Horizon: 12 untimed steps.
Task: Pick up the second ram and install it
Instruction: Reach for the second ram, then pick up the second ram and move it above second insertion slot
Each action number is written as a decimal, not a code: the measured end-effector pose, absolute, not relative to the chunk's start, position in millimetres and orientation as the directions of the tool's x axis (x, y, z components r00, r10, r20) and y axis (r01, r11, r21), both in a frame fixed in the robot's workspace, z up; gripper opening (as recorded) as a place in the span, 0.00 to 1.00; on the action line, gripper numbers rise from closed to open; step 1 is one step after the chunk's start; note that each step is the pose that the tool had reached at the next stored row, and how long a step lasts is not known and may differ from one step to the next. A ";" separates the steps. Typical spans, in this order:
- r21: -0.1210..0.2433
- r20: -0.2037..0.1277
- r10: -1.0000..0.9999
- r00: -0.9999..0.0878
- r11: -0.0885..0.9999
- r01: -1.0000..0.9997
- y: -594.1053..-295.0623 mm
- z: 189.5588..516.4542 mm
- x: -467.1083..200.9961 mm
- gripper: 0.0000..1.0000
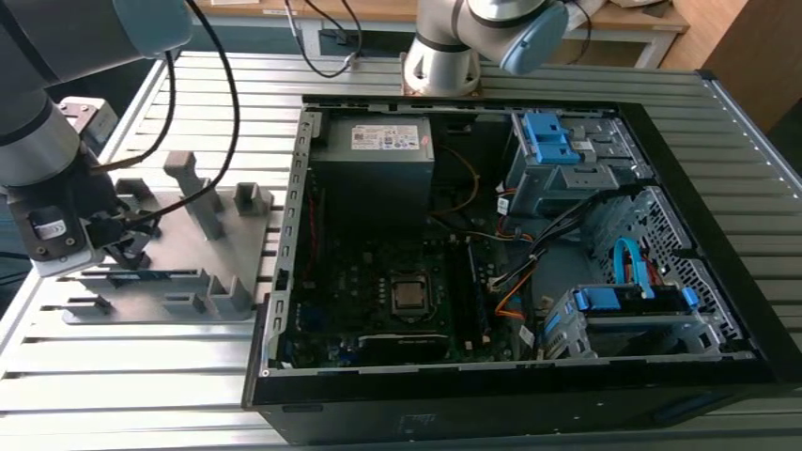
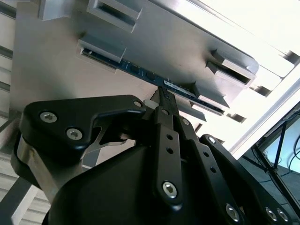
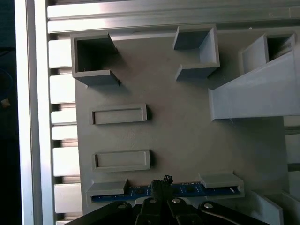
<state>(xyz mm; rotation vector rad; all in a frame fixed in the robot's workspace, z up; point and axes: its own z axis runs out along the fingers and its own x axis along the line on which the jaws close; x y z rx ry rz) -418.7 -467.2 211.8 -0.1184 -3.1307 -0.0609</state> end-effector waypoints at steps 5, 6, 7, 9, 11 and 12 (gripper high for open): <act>0.038 0.010 0.075 -0.997 0.996 0.076 -467.2 211.0 -418.8 0.10; 0.038 0.010 0.075 -0.997 0.996 0.076 -467.2 211.0 -418.8 0.10; 0.038 0.010 0.075 -0.997 0.996 0.076 -467.2 210.9 -418.8 0.10; 0.038 0.010 0.075 -0.997 0.996 0.076 -467.2 210.9 -418.8 0.10; 0.038 0.010 0.075 -0.997 0.996 0.076 -467.2 210.9 -418.8 0.10; 0.038 0.010 0.075 -0.997 0.996 0.076 -467.2 210.8 -418.8 0.10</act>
